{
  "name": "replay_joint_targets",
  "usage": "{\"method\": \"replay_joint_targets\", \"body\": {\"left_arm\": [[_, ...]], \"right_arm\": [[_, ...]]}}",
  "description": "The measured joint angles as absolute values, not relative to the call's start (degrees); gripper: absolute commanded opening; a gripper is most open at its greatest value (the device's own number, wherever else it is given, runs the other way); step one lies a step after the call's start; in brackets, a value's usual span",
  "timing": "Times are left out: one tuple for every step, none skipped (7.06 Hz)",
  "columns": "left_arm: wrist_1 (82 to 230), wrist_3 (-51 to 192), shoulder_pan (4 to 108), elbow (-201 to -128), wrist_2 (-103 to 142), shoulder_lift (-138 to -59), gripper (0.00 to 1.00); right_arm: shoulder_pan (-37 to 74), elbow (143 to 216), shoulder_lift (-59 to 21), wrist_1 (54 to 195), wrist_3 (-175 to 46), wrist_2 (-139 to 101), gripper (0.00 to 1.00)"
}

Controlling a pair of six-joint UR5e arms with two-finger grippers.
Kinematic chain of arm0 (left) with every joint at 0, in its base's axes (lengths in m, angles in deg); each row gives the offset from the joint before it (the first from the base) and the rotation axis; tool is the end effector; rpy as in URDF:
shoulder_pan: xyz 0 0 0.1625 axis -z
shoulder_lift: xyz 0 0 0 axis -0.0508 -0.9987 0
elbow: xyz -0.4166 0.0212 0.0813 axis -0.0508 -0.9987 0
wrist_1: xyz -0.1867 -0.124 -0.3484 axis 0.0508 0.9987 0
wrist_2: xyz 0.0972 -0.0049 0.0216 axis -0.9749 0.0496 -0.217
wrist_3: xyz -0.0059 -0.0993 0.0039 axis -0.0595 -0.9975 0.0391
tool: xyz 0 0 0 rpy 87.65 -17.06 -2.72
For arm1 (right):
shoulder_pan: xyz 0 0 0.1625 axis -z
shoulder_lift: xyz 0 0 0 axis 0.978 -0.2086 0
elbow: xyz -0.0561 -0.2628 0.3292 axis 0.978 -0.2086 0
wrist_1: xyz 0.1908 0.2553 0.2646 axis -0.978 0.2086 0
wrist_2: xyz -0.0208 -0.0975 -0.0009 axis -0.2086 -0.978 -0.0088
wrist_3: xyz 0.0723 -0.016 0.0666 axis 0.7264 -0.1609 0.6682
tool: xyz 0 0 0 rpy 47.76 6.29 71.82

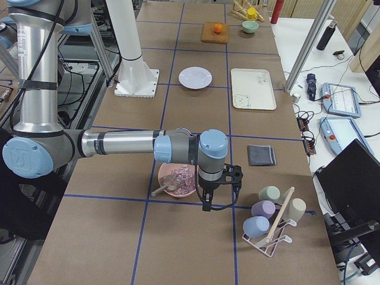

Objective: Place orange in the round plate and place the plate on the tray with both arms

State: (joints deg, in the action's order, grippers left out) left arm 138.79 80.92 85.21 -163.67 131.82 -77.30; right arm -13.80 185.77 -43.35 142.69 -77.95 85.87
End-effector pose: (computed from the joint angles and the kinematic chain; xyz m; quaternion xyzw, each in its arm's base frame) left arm -0.0480 -0.4894 0.6572 0.0373 0.3775 0.0021 0.9252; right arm 0.0863 -0.4578 0.6314 -0.0013 -0.3240 0.0378 0.9453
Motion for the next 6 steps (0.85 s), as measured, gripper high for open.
{"method": "replay_joint_targets", "body": {"left_arm": [[138.77,80.91,85.22,-163.81,131.82,-77.3,0.99],[138.77,80.92,85.22,-163.86,131.82,-77.31,0.99],[138.8,81.0,85.21,-163.88,131.81,-77.33,0.99],[138.94,81.2,85.26,-163.97,131.79,-77.32,0.99],[139.05,81.41,85.35,-164.13,131.76,-77.33,0.99],[139.03,81.49,85.38,-164.33,131.6,-77.35,0.99]], "right_arm": [[-13.8,185.79,-43.35,142.67,-77.97,85.94,1.0],[-13.8,185.82,-43.35,142.66,-78.01,86.0,1.0],[-13.8,185.83,-43.34,142.65,-78.03,85.99,1.0],[-13.8,185.83,-43.33,142.65,-78.03,85.96,1.0],[-13.8,185.82,-43.33,142.67,-78.02,86.0,1.0],[-13.8,185.77,-43.34,142.69,-78.0,86.02,1.0]]}}
